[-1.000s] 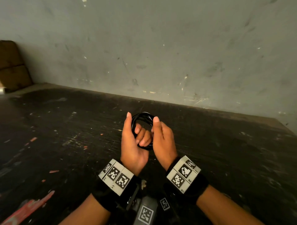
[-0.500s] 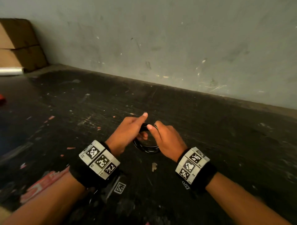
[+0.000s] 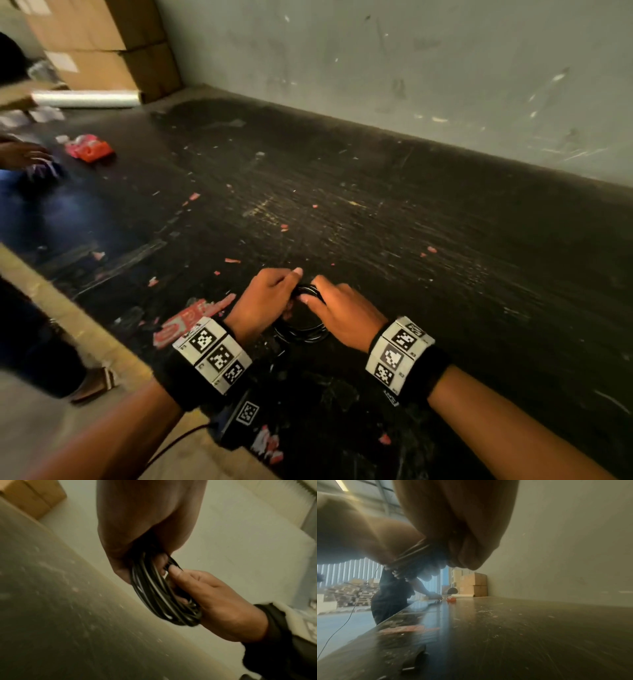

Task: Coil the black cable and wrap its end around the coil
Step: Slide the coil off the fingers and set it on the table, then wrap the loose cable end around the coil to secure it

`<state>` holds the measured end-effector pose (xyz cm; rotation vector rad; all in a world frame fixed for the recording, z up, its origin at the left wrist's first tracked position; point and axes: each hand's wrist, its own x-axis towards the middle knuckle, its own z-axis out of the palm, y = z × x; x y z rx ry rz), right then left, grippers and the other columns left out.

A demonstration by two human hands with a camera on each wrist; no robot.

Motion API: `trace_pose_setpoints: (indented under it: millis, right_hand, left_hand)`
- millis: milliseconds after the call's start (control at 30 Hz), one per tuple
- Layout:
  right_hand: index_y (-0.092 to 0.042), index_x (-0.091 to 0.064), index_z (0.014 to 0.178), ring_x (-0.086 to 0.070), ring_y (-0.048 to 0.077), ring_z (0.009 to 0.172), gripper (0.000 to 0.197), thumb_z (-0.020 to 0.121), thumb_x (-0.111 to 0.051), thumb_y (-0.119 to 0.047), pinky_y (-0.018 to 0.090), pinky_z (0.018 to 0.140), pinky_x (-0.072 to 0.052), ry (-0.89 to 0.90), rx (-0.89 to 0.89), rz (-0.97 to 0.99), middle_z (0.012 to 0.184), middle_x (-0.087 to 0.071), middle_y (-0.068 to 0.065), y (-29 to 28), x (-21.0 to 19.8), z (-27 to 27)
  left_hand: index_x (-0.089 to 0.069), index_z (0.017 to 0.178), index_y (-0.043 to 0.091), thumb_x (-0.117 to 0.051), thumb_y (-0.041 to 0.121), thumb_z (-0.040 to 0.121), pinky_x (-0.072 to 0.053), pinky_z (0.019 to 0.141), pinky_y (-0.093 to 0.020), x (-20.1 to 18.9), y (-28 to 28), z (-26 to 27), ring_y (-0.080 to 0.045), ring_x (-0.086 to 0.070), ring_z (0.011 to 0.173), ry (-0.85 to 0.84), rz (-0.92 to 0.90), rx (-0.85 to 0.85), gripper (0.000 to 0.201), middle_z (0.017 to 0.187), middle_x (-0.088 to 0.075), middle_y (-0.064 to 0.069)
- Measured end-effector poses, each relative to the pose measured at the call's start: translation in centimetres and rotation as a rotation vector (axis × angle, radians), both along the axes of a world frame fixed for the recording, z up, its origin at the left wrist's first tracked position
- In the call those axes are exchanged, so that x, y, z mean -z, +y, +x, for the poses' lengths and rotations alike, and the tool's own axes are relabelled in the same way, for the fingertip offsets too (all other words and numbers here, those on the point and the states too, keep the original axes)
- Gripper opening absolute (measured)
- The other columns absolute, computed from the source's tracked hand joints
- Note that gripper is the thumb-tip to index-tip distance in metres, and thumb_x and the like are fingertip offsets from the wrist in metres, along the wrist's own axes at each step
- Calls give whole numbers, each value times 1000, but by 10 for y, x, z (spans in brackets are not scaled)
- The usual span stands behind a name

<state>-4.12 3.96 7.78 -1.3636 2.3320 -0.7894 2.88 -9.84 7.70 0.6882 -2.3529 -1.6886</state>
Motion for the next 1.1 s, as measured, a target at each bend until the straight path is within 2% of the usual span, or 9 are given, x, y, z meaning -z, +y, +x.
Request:
trace_pose_setpoints:
  millis: [133,233,367,467,567,667,833,1000,1100]
  right_hand:
    - [-5,-44,110,-61,40,85,31,96,-39,-33,41,63,-41,57,-37,45,97,-65,24,-36,2,9]
    - [-7,-44,119,-62,40,88,32,95,-41,-29,44,68,-46,56,-48,32,101,-65,23,-63,1,17]
    - [-18,-58,93,-62,17,69,21,89,-51,-38,37,65,-49,-112,-83,-14,80,-67,6,-86,7,27]
    - [-20,-60,73,-55,12,55,36,92,-42,-46,35,64,-48,-314,104,4,65,-59,1,-88,25,26]
    - [-14,-63,82,-62,24,71,33,89,-50,-44,36,68,-48,-122,109,267,72,-63,4,-89,48,24]
    - [-17,-59,102,-63,28,96,28,82,-61,-36,35,79,-49,10,63,543,103,-67,8,-96,66,35]
    - [-8,-57,105,-60,35,103,25,82,-61,-18,39,82,-50,76,131,628,113,-60,16,-105,75,43]
    - [-7,-67,83,-65,26,81,15,80,-60,-21,34,72,-52,-17,249,344,87,-70,14,-95,44,38]
    - [-10,-71,85,-59,14,68,14,83,-58,-15,30,67,-46,-20,240,147,77,-68,8,-79,12,41]
  left_hand:
    - [-65,71,7,-44,35,96,-46,50,-26,-8,-31,11,-13,-56,46,-107,-127,75,43,51,-57,1]
    - [-66,73,7,-48,31,93,-49,62,-35,-2,-47,14,-16,-57,60,-64,-169,6,36,62,-61,-2]
    - [-55,52,14,-58,28,85,-42,62,-31,18,-82,33,-16,-53,61,-93,-251,-144,36,57,-56,-3]
    - [-55,50,13,-65,29,79,-43,61,-32,30,-109,48,-19,-55,61,-147,-164,-207,35,59,-60,-7]
    - [-52,45,14,-70,32,75,-44,61,-32,40,-130,56,-18,-54,57,-167,-91,-248,40,55,-57,-5]
    - [-51,46,13,-70,33,75,-41,58,-30,45,-136,62,-16,-50,54,-160,-60,-200,40,51,-51,0]
    - [-50,44,17,-67,28,78,-38,58,-30,51,-135,64,-11,-43,47,-130,2,-15,39,41,-42,8]
    - [-59,56,20,-70,21,75,-43,58,-25,51,-122,60,2,-50,48,-82,-17,160,23,49,-55,9]
    - [-65,63,22,-70,31,73,-48,66,-27,41,-104,52,-3,-57,58,-52,-13,293,15,60,-62,6]
